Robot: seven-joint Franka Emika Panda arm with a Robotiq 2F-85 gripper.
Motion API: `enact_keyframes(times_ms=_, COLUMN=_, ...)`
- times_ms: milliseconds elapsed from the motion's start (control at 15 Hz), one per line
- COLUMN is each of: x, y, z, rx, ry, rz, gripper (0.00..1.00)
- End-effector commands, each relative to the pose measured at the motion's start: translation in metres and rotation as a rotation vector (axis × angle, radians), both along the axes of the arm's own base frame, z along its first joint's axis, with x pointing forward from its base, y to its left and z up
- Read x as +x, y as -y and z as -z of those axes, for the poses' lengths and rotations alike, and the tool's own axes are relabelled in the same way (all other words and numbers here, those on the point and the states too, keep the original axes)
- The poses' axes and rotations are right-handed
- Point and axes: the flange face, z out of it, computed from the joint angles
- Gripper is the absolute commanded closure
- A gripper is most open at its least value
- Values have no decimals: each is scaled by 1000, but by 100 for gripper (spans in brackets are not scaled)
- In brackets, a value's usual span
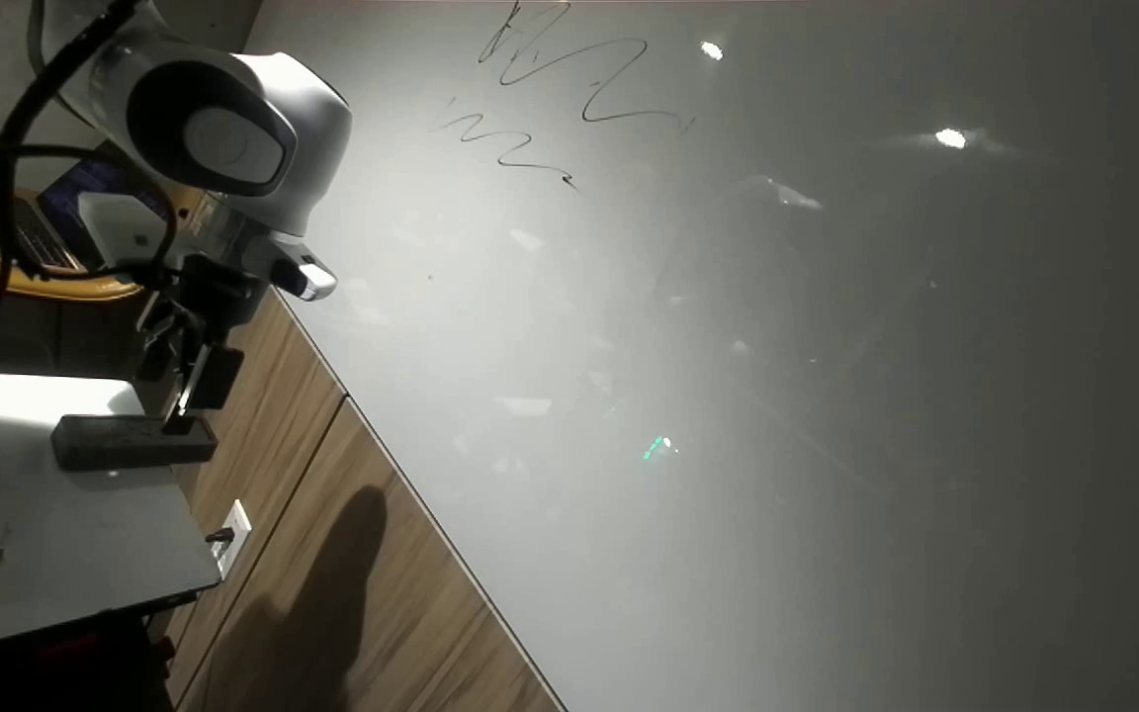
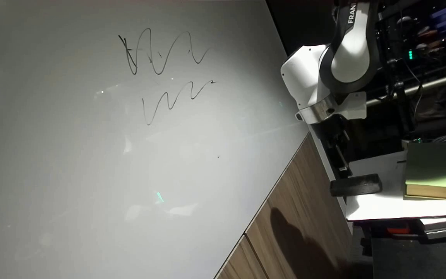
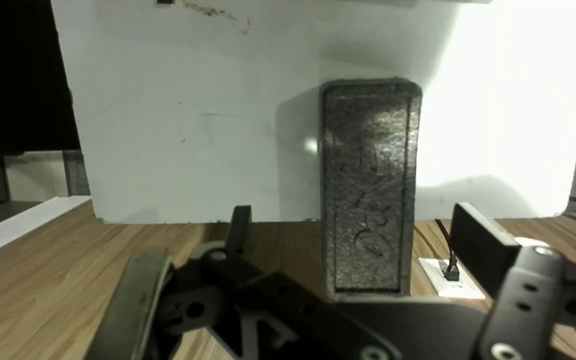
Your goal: Use the eraser to wipe the whiteboard.
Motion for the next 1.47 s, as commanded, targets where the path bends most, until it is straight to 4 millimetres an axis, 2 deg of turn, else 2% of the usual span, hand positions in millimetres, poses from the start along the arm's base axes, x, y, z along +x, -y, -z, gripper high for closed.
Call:
enact_keyframes(times_ms=0, x=-1, y=-6, z=8, rx=27, ry=-13, rz=15, gripper=0)
enact_keyframes(times_ms=667, x=4, y=-15, z=36, rx=80, ry=23, rz=-16, gripper=0)
enact_keyframes(times_ms=1000, x=9, y=-14, z=26, rx=74, ry=31, rz=-18, gripper=0)
enact_keyframes(times_ms=1400, x=10, y=-13, z=34, rx=65, ry=20, rz=-26, gripper=0)
